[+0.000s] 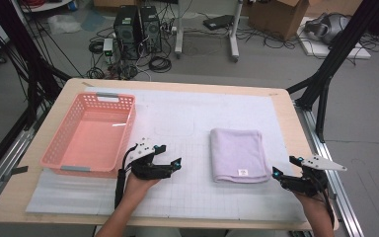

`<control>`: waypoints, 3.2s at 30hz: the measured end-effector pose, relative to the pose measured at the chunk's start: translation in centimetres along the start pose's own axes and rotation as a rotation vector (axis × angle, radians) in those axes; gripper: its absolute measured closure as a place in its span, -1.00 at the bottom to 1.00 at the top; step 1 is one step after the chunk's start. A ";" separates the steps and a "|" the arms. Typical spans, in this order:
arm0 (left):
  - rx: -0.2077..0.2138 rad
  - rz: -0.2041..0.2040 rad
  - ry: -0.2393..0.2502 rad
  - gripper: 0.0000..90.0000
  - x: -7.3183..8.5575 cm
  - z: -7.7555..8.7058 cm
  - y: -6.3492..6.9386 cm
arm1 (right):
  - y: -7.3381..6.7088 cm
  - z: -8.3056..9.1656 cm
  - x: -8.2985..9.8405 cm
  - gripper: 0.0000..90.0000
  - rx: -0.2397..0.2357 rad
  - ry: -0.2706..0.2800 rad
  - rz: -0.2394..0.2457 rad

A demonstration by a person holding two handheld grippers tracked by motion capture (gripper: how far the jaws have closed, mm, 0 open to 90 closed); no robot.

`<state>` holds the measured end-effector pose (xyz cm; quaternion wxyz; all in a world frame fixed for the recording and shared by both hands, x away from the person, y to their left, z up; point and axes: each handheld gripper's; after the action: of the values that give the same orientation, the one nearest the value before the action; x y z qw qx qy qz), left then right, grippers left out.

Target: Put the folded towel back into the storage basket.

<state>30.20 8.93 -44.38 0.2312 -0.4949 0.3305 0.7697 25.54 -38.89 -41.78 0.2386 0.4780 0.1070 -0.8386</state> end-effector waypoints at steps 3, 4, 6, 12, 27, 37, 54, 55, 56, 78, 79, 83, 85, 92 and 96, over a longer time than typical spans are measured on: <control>0.008 0.010 -0.002 -0.56 0.0 -0.3 0.1 | 0.1 0.1 0.2 -0.56 0.004 -0.002 -0.005; 0.008 0.011 -0.005 -0.56 0.0 -0.4 0.1 | 0.1 0.1 0.3 -0.56 0.002 -0.005 -0.013; 0.010 -0.002 -0.019 -0.55 -0.1 -0.7 0.3 | 0.2 0.1 0.4 -0.56 0.002 -0.008 -0.016; 0.025 -0.019 -0.056 -0.53 -1.1 -2.4 1.2 | 0.1 0.1 0.5 -0.56 0.001 -0.013 -0.013; 0.065 -0.040 -0.150 -0.44 -3.7 -9.1 4.0 | 0.0 -0.3 0.4 -0.56 -0.018 -0.021 -0.012; 0.052 0.023 -0.245 -0.44 -2.7 -13.3 4.7 | 0.0 -0.2 0.5 -0.56 -0.020 -0.024 -0.018; 0.078 0.145 -0.338 -0.35 -2.4 -15.0 4.9 | -0.3 -0.5 0.4 -0.56 -0.028 -0.034 -0.009; 0.091 0.163 -0.341 -0.28 -2.4 -15.1 4.9 | -0.3 -0.5 0.4 -0.56 -0.028 -0.034 -0.009; 0.102 0.170 -0.338 -0.24 -2.3 -15.2 4.9 | -0.3 -0.5 0.4 -0.56 -0.028 -0.034 -0.010; 0.174 0.182 -0.271 0.63 -2.6 -13.0 3.2 | 0.1 -0.2 0.7 -0.56 -0.019 -0.029 -0.026; 0.171 0.179 -0.265 0.63 -2.6 -12.7 3.0 | 0.1 -0.2 0.7 -0.56 -0.018 -0.030 -0.023; 0.161 0.165 -0.266 0.63 -2.7 -11.5 1.9 | 0.1 -0.2 0.7 -0.56 -0.018 -0.031 -0.021; 0.153 0.172 -0.258 0.63 -2.7 -10.7 1.2 | 0.1 -0.2 0.7 -0.56 -0.018 -0.031 -0.021; 0.120 0.203 -0.255 0.61 -2.4 -8.6 -1.2 | 0.0 -0.2 0.7 -0.56 -0.020 -0.037 -0.024; 0.076 0.204 -0.270 0.28 -2.2 -8.9 -0.9 | -0.2 -0.4 0.6 -0.56 -0.024 -0.037 -0.016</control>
<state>37.14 2.87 -45.19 0.2126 -0.3417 0.3739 0.8356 25.52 -38.76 -42.55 0.2393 0.4588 0.1164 -0.8478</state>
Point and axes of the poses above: each handheld gripper's, and its own axes: z roughly backward along the jaws, x roughly out of its underside, y roughly to its right, and after that the axes turned 3 degrees about z, right-handed
